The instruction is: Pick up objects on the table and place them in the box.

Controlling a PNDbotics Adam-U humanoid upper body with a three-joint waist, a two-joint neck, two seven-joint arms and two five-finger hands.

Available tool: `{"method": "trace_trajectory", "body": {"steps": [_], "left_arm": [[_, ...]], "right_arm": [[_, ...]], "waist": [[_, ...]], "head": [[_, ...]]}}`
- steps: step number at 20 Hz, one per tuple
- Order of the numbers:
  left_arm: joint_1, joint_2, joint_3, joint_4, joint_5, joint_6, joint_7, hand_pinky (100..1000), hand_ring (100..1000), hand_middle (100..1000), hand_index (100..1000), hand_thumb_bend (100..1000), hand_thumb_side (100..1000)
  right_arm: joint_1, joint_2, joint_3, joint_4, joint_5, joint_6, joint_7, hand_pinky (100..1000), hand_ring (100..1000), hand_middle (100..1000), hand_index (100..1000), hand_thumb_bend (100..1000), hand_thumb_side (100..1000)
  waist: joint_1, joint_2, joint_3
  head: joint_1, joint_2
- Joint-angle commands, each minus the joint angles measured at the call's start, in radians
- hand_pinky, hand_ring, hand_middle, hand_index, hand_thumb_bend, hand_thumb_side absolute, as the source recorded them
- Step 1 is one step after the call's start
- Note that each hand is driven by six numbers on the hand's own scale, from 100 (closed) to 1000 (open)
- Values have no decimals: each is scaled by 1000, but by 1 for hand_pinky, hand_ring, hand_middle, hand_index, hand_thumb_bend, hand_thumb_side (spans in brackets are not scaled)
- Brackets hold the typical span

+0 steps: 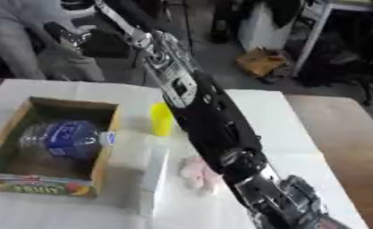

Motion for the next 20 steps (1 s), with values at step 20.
{"method": "trace_trajectory", "body": {"steps": [20], "left_arm": [[35, 49, 36, 45, -40, 1, 9, 747, 862, 763, 844, 493, 966]], "right_arm": [[261, -339, -91, -296, -303, -2, -276, 763, 802, 933, 907, 301, 699]], "waist": [[16, -2, -213]], "head": [[119, 22]]}}
